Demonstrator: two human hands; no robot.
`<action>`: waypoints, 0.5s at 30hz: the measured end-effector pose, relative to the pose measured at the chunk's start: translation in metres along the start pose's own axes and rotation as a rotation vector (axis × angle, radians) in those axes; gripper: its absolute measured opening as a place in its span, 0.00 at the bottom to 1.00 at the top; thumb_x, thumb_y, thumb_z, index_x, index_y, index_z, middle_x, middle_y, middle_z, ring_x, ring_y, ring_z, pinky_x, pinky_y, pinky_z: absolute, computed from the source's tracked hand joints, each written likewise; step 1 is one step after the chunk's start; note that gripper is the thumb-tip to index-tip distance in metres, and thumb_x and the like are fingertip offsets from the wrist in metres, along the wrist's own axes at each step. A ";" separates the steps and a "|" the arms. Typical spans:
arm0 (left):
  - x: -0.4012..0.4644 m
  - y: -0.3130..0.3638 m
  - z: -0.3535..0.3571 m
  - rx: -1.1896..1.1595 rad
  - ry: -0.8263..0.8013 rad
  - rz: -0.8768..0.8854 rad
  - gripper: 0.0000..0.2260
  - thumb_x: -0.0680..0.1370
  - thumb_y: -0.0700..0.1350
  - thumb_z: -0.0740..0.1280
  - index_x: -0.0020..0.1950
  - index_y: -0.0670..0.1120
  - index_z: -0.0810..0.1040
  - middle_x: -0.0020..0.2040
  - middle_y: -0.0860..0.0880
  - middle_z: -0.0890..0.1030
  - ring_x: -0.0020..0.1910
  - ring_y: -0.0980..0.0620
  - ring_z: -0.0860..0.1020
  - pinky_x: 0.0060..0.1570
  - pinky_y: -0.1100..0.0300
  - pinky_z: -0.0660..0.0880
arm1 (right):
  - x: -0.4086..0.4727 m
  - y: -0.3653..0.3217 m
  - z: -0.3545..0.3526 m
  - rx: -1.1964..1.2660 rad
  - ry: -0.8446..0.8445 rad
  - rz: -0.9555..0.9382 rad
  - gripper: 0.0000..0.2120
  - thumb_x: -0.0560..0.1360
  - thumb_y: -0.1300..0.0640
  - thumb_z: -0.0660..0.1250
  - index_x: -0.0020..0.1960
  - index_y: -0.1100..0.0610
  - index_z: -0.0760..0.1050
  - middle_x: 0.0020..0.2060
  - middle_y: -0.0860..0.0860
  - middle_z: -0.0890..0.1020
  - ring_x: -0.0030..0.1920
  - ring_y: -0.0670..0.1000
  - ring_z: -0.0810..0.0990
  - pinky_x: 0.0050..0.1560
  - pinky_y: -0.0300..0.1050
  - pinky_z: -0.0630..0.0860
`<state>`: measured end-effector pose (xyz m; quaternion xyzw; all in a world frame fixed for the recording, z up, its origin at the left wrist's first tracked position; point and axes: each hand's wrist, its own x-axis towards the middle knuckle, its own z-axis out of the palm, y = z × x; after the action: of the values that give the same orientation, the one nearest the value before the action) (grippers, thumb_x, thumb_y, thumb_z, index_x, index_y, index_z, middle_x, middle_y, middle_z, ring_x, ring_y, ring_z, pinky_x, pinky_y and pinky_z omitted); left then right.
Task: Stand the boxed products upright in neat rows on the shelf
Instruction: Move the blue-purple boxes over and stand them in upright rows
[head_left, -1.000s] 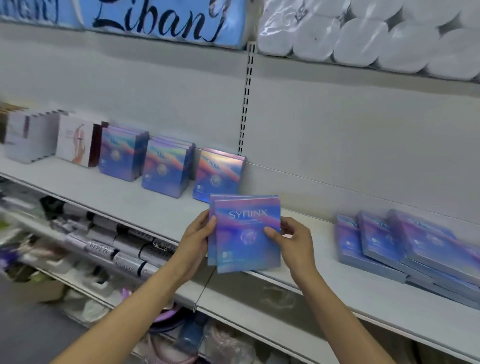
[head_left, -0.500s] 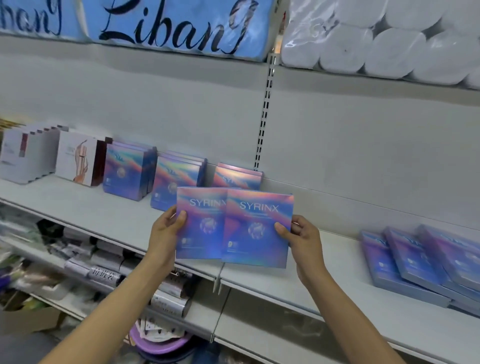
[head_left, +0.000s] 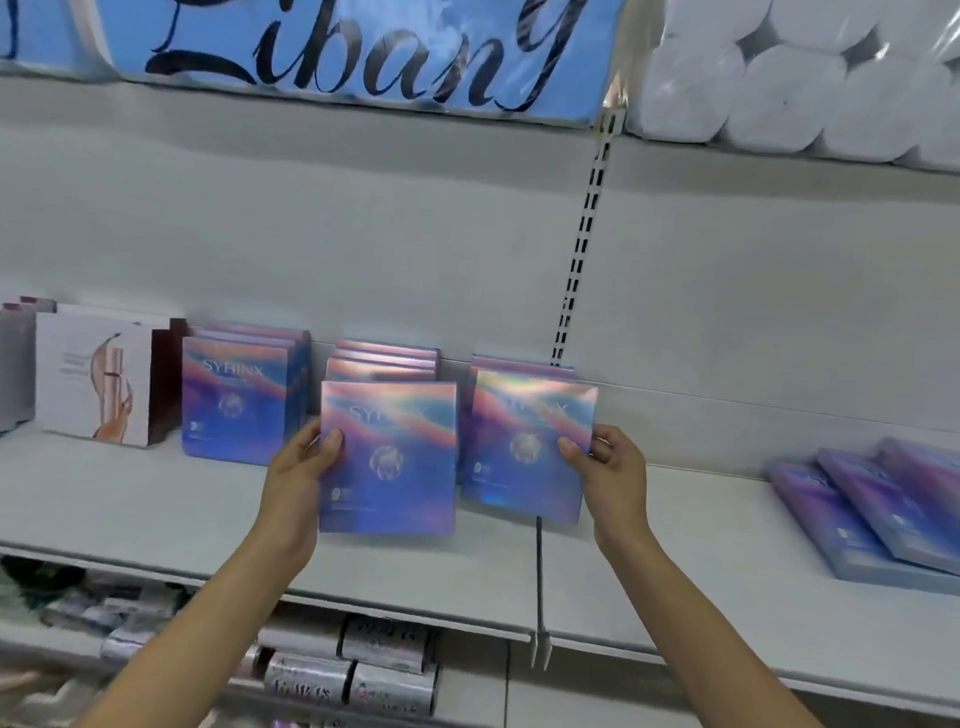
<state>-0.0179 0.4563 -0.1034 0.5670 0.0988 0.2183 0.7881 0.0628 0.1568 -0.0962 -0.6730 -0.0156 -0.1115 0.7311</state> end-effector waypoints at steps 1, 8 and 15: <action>0.003 0.002 -0.004 -0.010 -0.015 -0.009 0.12 0.76 0.48 0.70 0.57 0.45 0.82 0.50 0.49 0.86 0.45 0.55 0.85 0.43 0.62 0.82 | 0.000 0.000 0.005 -0.011 0.008 -0.011 0.06 0.74 0.66 0.74 0.48 0.61 0.78 0.44 0.56 0.86 0.41 0.50 0.84 0.44 0.46 0.78; 0.016 0.003 -0.017 -0.049 -0.099 -0.116 0.12 0.82 0.44 0.64 0.63 0.41 0.79 0.55 0.44 0.85 0.48 0.49 0.86 0.44 0.55 0.84 | -0.008 0.019 0.025 -0.126 0.047 -0.056 0.09 0.75 0.61 0.74 0.53 0.55 0.77 0.49 0.52 0.85 0.51 0.52 0.85 0.49 0.51 0.84; 0.014 0.002 -0.014 -0.048 -0.132 -0.153 0.15 0.81 0.46 0.65 0.65 0.42 0.78 0.57 0.44 0.85 0.50 0.48 0.85 0.47 0.53 0.84 | -0.003 0.029 0.030 -0.410 0.108 -0.236 0.30 0.73 0.54 0.77 0.72 0.54 0.69 0.65 0.49 0.76 0.63 0.49 0.77 0.60 0.44 0.79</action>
<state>-0.0119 0.4754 -0.1047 0.5519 0.0846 0.1220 0.8206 0.0688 0.1887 -0.1221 -0.7939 -0.0320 -0.2331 0.5607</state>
